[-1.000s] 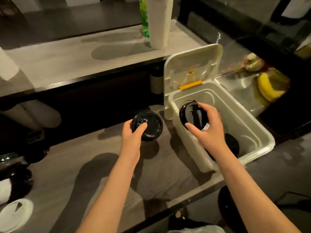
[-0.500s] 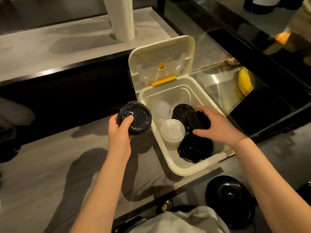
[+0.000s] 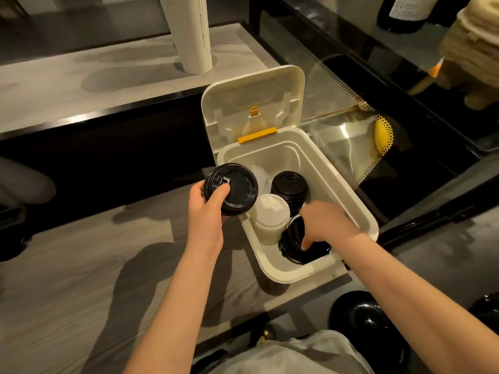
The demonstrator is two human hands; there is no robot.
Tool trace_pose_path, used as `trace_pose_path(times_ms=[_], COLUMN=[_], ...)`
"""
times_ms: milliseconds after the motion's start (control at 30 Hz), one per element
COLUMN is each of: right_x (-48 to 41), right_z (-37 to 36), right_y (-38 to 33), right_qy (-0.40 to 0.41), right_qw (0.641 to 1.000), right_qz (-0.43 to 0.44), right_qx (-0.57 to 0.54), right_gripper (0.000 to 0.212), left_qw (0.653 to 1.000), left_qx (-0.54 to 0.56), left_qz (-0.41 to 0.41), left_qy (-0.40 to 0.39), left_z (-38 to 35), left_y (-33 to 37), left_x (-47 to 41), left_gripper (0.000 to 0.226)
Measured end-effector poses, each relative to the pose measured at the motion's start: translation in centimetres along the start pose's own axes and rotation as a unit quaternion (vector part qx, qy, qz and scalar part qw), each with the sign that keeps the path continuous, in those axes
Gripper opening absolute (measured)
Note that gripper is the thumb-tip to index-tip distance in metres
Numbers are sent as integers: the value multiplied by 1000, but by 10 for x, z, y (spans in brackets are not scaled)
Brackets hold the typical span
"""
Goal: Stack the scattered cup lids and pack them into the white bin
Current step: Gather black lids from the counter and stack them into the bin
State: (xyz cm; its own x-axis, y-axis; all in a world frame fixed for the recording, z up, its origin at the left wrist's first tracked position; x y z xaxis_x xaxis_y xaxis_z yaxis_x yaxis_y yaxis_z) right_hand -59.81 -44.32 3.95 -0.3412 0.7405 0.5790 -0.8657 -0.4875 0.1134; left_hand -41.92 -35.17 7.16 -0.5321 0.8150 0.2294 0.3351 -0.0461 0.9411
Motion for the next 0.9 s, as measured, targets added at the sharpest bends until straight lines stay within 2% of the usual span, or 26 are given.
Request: trace_pose_path(times_ms=[133,200,233,300,367,467,567,633,667,700,767,833,900], right_x=[4,6,7,9,7,1,-6,-12,-16,-21,-34,-49,-60], right_z=[2,14,23,45,64,79,82,85,87,91,98,102,104], right_y=[13,19,19,12,1,-9,0,12,20,27,40,44,39], right_qy=[7,85,133,182,152,107,101,111,128,148,159,102,29], right_qw=[999,986,967,889,816,787,750,738,750,776,863,935,965], right_qz=[1,26,54,132,201,264,252,231,209,178,125,112,113], right_qx=[-53,-138,-211,-398,-520,-547,-603,-624,-615,-587,-464,-320,-234], right_gripper=[67,70,68,58,47,28,17,14,13,14,25,29,30], left_qw=[1000,999,998,996,992,987,980,968,954,925,823,708,613], left_qx=[-21,-41,-52,-70,-80,-91,-121,-191,-261,-350,-527,-654,-738], left_qz=[3,5,6,6,2,1,16,-1,-34,-78,-169,-201,-199], left_qy=[-10,-20,-28,-58,-98,-136,-159,-162,-145,-125,-125,-174,-202], left_z=[-5,-6,-6,-9,-17,-30,-38,-40,-39,-38,-37,-37,-40], left_y=[-1,-1,-1,0,4,11,12,8,6,4,0,-8,-17], left_x=[-1,-4,-5,-8,-11,-17,-28,-36,-41,-47,-57,-65,-69], left_gripper=[34,33,33,32,31,24,24,31,38,44,51,53,51])
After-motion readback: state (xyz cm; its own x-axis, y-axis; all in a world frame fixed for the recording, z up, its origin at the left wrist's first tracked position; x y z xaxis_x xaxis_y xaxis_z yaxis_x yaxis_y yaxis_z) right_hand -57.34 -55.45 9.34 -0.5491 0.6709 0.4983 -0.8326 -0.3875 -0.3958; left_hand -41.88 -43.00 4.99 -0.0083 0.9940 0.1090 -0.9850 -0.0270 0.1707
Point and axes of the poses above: each hand's wrist, its own x-axis away from the middle knuckle, its own z-axis out of the back of the hand, y = z × x, the point moved 1 cm from there along -x, towards the middle knuckle, and after that the axes turned 4 degrees about -y, right-handed, at the moved point
